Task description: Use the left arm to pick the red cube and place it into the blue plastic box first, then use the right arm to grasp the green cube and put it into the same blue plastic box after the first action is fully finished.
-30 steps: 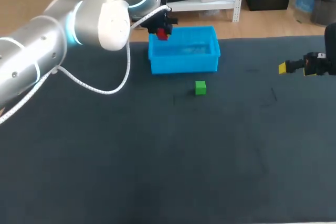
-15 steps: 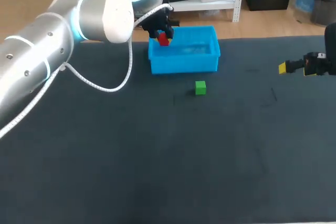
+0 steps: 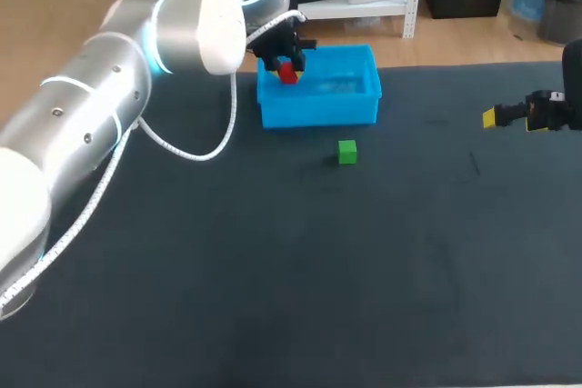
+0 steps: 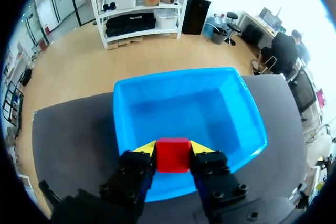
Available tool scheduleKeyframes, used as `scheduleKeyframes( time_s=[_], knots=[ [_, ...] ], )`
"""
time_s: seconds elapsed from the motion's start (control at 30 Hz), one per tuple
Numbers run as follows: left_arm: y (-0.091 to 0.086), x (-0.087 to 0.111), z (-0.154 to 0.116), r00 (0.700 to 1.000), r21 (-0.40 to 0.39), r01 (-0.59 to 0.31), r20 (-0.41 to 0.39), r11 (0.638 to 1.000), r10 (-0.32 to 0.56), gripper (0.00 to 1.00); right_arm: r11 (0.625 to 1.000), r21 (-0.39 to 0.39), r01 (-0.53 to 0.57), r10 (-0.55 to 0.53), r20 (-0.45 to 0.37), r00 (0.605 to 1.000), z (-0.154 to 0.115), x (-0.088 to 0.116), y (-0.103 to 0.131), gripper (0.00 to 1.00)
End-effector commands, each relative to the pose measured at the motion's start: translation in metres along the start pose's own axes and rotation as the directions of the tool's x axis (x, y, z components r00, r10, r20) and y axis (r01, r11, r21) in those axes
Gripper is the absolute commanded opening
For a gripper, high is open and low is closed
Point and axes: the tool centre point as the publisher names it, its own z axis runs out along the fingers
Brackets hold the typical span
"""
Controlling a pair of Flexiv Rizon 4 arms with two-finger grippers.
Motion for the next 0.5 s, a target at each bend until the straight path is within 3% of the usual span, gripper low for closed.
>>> scheduleKeyframes(
  time_s=[0.03, 0.27, 0.5],
  knots=[
    [0.0, -0.01, 0.005, 0.992, -0.005, 0.002, -0.128, 1.0, -0.003, 1.0, 1.0, -0.001, 0.0, 0.0, -0.002, 1.0, 0.0, 0.0, 0.0, 1.0],
    [0.001, -0.005, 0.0, 0.99, -0.002, 0.006, -0.138, 1.0, -0.006, 1.0, 1.0, -0.001, 0.0, 0.0, -0.002, 1.0, 0.0, 0.0, 0.0, 1.0],
    [-0.007, 0.004, -0.03, 0.996, 0.028, -0.023, -0.085, 0.999, 0.025, 1.0, 1.0, -0.001, 0.0, 0.0, -0.002, 1.0, 0.0, 0.0, 0.0, 1.0]
  ],
)
